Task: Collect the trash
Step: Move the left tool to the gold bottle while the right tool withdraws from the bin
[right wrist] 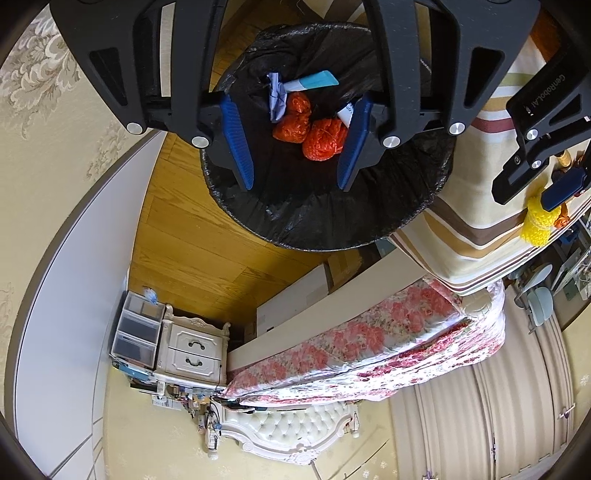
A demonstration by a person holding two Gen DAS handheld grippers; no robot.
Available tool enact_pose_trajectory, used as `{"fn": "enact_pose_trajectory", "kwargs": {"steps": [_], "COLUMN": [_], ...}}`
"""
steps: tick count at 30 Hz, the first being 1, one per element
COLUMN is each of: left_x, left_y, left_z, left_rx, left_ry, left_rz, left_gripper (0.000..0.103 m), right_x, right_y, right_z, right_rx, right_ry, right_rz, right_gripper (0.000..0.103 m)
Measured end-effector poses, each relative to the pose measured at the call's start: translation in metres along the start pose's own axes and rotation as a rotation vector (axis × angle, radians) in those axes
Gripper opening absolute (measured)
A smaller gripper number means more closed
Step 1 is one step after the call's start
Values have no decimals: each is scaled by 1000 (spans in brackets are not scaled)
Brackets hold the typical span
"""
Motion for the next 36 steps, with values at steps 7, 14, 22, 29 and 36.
{"fn": "enact_pose_trajectory", "kwargs": {"steps": [7,14,22,29,36], "left_x": [-22,-59,-97,-117,-134], "left_y": [15,26,40,47,48], "left_z": [-42,-101,-179,-234,-271], "left_rx": [42,115,229,284,299], "left_ry": [44,113,198,292,348], "left_rz": [-13,-52,-83,-108,-127], "left_gripper": [75,75,75,75,75], "right_x": [-11,-29,-41,-39,-33], "right_y": [9,12,12,5,-5], "right_z": [-36,-92,-169,-217,-243], "right_rx": [51,112,179,205,203], "right_ry": [50,141,272,335,363], "right_rz": [-6,-28,-51,-76,-95], "right_gripper": [51,51,51,51,51]}}
Point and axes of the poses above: each gripper's, at about its wrist camera, not at the fingertips, and y roughly against the way its jaws point, z to its right, x to its top, the point moved 10 cm from there along -y, roughly the way its jaws point, and after that the axes turned 11 degrees about -z, right-handed, at the moved point
